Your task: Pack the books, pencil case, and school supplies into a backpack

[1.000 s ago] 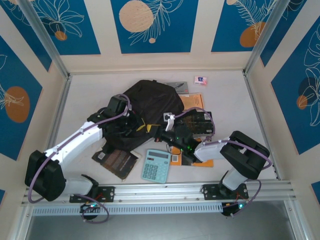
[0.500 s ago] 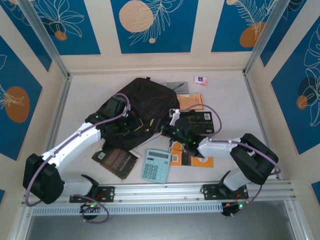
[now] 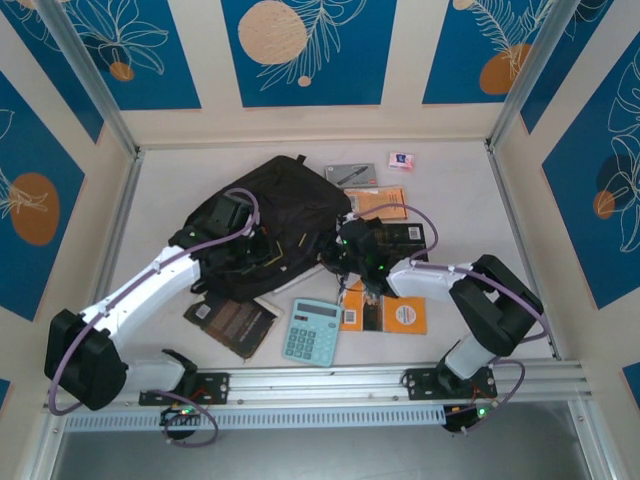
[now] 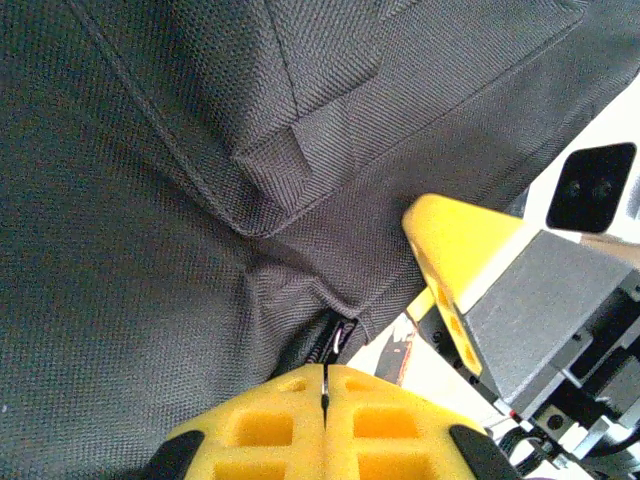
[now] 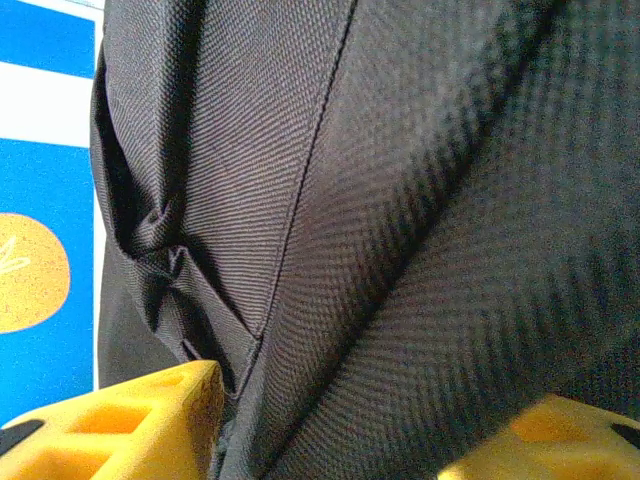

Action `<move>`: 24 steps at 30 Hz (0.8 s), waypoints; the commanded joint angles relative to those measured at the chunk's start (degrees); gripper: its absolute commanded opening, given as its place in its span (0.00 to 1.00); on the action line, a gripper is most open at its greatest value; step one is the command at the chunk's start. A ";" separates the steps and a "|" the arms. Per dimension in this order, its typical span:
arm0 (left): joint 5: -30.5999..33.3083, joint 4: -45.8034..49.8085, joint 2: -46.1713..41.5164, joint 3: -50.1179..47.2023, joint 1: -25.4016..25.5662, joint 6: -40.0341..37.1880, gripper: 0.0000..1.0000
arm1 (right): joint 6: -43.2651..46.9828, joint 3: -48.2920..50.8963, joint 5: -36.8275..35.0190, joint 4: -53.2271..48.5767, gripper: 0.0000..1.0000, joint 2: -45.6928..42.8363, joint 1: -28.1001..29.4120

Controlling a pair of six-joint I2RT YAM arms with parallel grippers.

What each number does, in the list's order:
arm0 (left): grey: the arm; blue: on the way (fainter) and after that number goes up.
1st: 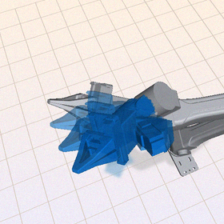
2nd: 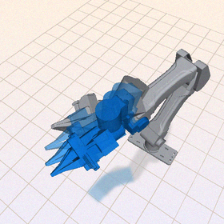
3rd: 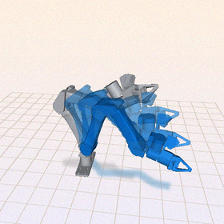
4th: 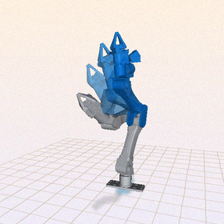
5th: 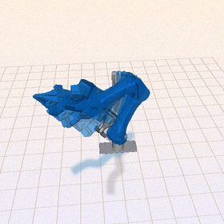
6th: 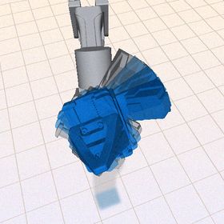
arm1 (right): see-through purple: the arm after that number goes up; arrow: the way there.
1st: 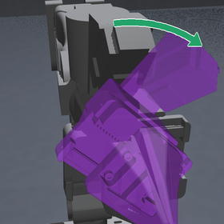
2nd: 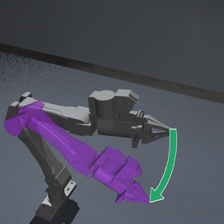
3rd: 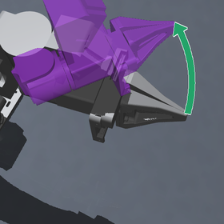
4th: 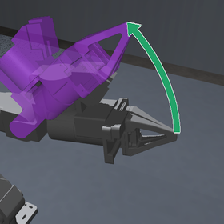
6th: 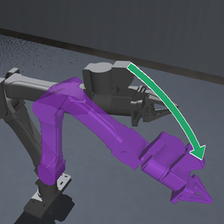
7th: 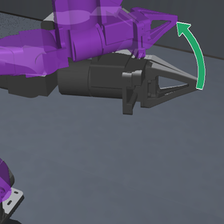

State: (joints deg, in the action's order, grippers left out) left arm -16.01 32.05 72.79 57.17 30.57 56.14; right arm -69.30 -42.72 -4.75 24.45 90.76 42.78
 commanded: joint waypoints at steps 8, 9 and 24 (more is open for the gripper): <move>3.64 6.76 -4.10 0.29 0.08 -3.03 0.00 | -6.68 -6.53 1.75 -10.63 0.00 3.75 0.55; 4.69 8.14 -4.80 0.23 0.11 -3.20 0.00 | -6.88 -7.41 0.95 -12.77 0.00 3.86 0.50; 9.56 22.53 -17.88 -5.54 -5.95 -8.59 0.00 | -2.60 -13.10 -5.42 -26.65 0.00 4.25 -1.64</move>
State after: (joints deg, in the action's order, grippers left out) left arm -7.33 48.05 57.58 52.71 26.87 50.35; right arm -73.67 -55.48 -6.00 2.66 94.00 43.00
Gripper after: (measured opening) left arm 0.040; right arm 0.054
